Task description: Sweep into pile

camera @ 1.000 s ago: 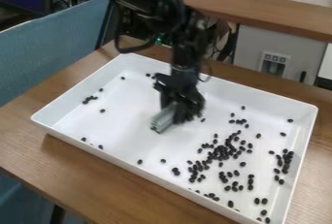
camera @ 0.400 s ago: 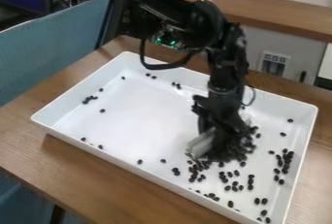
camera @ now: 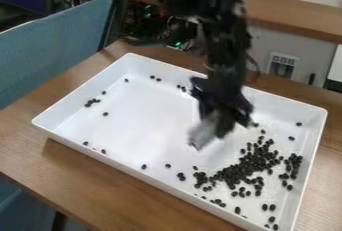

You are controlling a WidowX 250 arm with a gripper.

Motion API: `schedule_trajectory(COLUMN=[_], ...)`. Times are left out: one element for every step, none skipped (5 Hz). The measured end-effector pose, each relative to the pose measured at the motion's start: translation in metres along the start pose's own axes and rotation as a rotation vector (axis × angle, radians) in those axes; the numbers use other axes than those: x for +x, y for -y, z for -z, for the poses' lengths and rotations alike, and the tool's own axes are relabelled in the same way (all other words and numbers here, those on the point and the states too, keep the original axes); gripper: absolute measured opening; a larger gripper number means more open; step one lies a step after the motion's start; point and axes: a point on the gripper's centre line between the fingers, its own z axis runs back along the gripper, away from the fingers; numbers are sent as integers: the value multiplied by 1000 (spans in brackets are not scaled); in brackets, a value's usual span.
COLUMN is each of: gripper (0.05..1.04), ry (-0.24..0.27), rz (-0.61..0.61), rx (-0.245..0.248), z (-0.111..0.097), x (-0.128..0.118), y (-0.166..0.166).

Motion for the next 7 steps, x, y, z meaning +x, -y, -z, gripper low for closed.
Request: schedule_trajectory(gripper=[398, 398, 398, 398, 398, 398, 398], ry=[11, -13, -23, -73, -135, -162, -166], rz=[-74, -144, -224, -325, -388, -385, -377], rx=[61, 143, 226, 292, 330, 361, 336], z=[-13, -15, -13, -1, 14, 24, 34], x=[-3, -14, -32, -61, -86, -94, -98], y=[-31, -68, -117, -156, -187, -196, -192])
